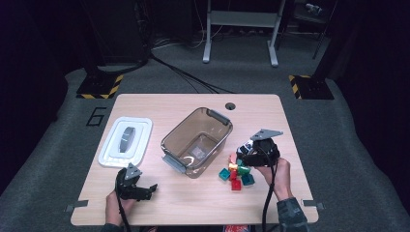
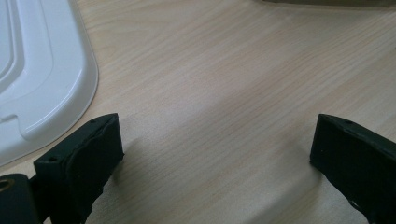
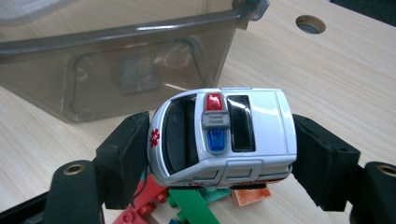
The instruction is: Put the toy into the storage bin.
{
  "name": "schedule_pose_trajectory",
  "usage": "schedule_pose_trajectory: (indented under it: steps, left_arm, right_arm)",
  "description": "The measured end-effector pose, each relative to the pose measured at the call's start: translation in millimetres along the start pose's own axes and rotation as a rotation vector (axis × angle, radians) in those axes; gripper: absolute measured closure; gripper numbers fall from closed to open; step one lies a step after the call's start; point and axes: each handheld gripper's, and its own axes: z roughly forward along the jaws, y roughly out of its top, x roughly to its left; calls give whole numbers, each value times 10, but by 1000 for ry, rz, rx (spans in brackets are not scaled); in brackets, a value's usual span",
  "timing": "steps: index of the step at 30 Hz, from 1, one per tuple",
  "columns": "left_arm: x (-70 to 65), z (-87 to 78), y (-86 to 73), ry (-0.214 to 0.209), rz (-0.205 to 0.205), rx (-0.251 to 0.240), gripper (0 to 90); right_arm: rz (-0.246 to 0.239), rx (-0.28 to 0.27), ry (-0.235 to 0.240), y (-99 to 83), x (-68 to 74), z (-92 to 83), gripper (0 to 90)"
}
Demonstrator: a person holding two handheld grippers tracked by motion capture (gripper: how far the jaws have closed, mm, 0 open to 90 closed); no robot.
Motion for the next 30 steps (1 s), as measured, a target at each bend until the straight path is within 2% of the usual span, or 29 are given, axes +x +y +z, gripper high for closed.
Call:
schedule_pose_trajectory:
  steps: [3,4,8,11,14,17,24,30]
  left_arm:
    - [0,0,0,0,0,0,23]
    - [0,0,0,0,0,0,23]
    - [0,0,0,0,-1,0,23]
    - [0,0,0,0,0,0,23]
    - [0,0,0,1,0,0,23]
    - [-1,0,0,1,0,0,23]
    - [-1,0,0,1,0,0,23]
    - [0,0,0,0,0,0,23]
  right_arm:
    - [8,-6,-1,39,-3,-4,252]
    - [-7,-6,1,56,-20,-8,252]
    - [-5,-13,-2,114,-30,-16,252]
    - [4,-23,-3,217,-32,-19,252]
    - [-15,-30,-4,293,-51,-17,252]
    - [-10,-32,-5,371,-49,-9,252]
    - [-33,-31,-9,520,-76,23,252]
    - [-26,-37,-9,646,-73,72,252]
